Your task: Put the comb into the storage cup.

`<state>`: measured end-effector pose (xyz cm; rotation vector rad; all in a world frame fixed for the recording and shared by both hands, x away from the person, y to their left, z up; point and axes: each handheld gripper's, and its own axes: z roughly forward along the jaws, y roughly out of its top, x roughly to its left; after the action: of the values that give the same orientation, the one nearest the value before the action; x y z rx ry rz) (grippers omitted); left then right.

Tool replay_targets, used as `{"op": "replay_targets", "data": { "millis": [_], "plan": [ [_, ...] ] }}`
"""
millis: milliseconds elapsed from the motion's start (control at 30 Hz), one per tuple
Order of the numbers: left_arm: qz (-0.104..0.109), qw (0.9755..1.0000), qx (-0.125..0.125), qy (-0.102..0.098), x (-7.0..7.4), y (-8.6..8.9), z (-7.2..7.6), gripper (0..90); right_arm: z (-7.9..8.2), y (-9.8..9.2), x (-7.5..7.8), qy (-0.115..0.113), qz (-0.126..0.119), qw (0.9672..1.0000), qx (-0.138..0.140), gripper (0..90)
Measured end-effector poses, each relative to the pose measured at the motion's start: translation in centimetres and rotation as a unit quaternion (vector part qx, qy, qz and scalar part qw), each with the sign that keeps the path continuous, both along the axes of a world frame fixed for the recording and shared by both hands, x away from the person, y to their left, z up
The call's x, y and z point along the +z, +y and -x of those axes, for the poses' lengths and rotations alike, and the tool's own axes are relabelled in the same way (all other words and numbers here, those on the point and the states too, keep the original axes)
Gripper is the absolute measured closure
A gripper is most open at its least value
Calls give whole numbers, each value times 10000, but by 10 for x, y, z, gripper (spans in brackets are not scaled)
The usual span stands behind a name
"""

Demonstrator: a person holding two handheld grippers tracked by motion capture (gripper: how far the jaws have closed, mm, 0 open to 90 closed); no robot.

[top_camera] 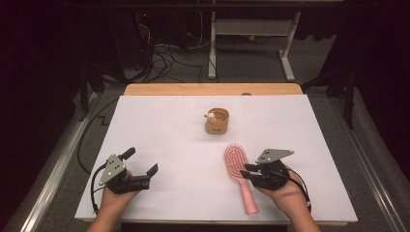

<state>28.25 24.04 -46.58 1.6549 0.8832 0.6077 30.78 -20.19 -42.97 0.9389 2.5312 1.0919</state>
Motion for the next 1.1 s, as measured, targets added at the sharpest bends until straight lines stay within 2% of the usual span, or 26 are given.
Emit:
{"op": "replay_targets", "data": {
  "millis": [200, 500, 567, 633, 667, 733, 767, 800, 833, 900, 933, 1000, 1033, 1100],
  "plan": [
    [7, 10000, -14, 14, 0, 0, 0, 0, 1, 11, 2, 7, 21, 10000, -74, 627],
    [4, 10000, 39, 8, 0, 3, 2, 0, -2, 12, 1, 74, -65, 9995, -300, 594],
    [-10, 10000, 46, -3, 1, 3, 3, 0, -2, 12, 0, 44, -72, 9993, -357, 558],
    [-14, 10000, 50, -24, 2, 2, 4, 0, -1, 13, -1, 17, -37, 9993, -385, 500],
    [-41, 10000, 45, -17, 2, 2, 5, 0, -1, 15, -3, -6, -23, 9989, -470, 429],
    [-38, 10000, 52, -22, 2, 1, 5, 0, -1, 15, -3, -5, -38, 9987, -505, 394],
    [-37, 10000, 49, -24, 2, 0, 5, 0, -1, 17, -4, 5, -7, 9985, -556, 348],
    [-47, 10000, 46, -15, 2, 0, 5, 0, -2, 20, -6, -22, 63, 9980, -627, 257],
    [-53, 10000, 46, -16, 2, 0, 5, 0, -2, 20, -6, -22, 63, 9980, -627, 257],
    [-64, 10000, 36, -6, 1, -1, 4, 0, -4, 23, -8, 16, 101, 9974, -706, 192],
    [-67, 10000, 31, 2, 1, -1, 4, 0, -6, 27, -10, 63, 148, 9964, -837, 128],
    [-67, 10000, 32, 14, 1, -1, 4, 0, -8, 28, -11, 41, 197, 9963, -832, 109],
    [-57, 10000, 27, 15, 0, -1, 3, 0, -11, 32, -15, 136, 272, 9950, -955, 66],
    [-41, 10000, 30, 25, 0, -1, 3, 0, -12, 33, -16, 154, 321, 9945, -987, 40]
  ]
}}
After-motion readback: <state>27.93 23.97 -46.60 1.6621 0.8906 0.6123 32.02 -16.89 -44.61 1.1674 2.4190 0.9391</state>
